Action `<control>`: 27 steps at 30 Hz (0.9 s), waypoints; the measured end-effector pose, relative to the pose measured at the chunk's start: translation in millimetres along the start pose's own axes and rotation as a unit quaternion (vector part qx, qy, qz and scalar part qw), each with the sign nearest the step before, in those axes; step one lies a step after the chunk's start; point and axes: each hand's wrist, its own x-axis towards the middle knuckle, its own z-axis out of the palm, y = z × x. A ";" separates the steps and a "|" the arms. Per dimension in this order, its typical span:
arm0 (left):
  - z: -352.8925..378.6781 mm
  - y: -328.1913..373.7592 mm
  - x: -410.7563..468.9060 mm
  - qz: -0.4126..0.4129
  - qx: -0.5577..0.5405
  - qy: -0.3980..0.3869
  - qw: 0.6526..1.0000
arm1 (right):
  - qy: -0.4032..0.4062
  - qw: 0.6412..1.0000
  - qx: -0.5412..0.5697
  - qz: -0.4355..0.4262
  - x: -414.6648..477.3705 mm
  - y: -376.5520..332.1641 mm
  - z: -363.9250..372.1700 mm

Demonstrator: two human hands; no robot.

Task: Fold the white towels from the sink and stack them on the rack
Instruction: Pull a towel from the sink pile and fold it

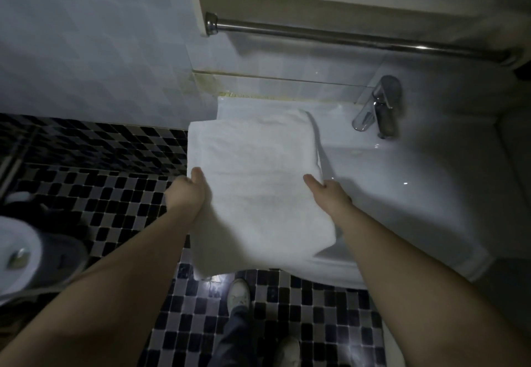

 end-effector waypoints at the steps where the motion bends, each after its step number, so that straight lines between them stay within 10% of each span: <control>1: 2.2 -6.9 -6.0 -0.011 -0.001 -0.012 1.000 | -0.035 0.999 0.012 0.034 -7.1 4.8 2.4; 18: 13.5 -69.7 -90.7 0.033 -0.003 0.015 0.999 | -0.060 0.994 -0.076 0.042 -62.1 53.1 2.8; 27: 12.8 -63.3 -83.1 -0.030 -0.129 -0.021 0.991 | -0.100 0.986 0.128 0.038 -56.4 51.8 6.2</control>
